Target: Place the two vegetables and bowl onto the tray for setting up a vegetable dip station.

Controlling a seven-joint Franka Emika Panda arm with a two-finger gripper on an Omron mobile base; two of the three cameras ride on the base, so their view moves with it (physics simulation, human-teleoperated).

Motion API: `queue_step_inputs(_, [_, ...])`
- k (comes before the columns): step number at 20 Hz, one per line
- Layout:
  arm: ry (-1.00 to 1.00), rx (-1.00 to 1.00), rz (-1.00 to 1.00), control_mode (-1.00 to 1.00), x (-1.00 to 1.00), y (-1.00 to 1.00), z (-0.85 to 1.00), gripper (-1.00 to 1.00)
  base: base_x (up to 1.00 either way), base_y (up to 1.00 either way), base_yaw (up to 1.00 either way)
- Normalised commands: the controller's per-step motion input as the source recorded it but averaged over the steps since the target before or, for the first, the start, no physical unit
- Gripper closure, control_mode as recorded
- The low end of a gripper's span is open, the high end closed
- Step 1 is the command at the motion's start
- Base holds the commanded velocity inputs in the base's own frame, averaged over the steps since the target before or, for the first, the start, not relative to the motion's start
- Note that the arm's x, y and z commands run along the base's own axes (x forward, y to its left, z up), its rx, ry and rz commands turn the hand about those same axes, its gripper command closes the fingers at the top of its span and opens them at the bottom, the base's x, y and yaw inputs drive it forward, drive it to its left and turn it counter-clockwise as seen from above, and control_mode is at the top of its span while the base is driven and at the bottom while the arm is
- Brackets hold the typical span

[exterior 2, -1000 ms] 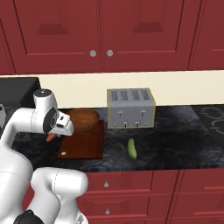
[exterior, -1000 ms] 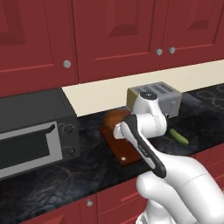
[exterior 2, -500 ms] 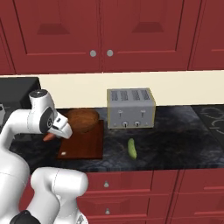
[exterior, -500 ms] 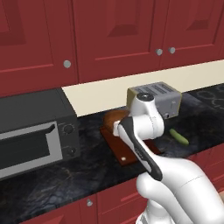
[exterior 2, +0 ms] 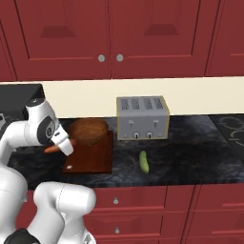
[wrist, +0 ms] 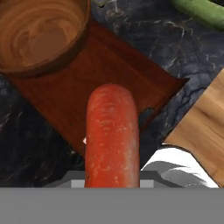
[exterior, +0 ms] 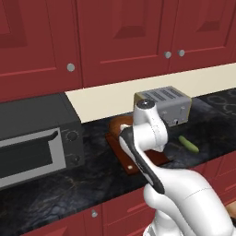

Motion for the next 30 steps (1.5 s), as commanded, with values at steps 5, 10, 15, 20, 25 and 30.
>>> queue_step_inputs(5, [0.01,0.0,-0.33,-1.0,0.0,-0.15,-0.04,1.0,0.0,0.0,0.0])
queue_step_inputs(10, [0.03,0.0,-0.27,-1.0,0.01,-0.17,-0.08,1.0,0.0,0.0,0.0])
queue_step_inputs(15, [0.05,0.0,-0.23,-1.0,0.06,-0.17,-0.11,1.0,0.0,0.0,0.0])
queue_step_inputs(20, [0.06,0.01,-0.18,-1.0,0.1,-0.15,-0.11,1.0,0.0,0.0,0.0])
queue_step_inputs(25, [0.04,0.01,-0.11,-1.0,0.15,-0.11,-0.13,1.0,0.0,0.0,0.0])
queue_step_inputs(30, [0.0,0.0,-0.02,-1.0,0.09,-0.04,-0.18,1.0,0.0,0.0,0.0])
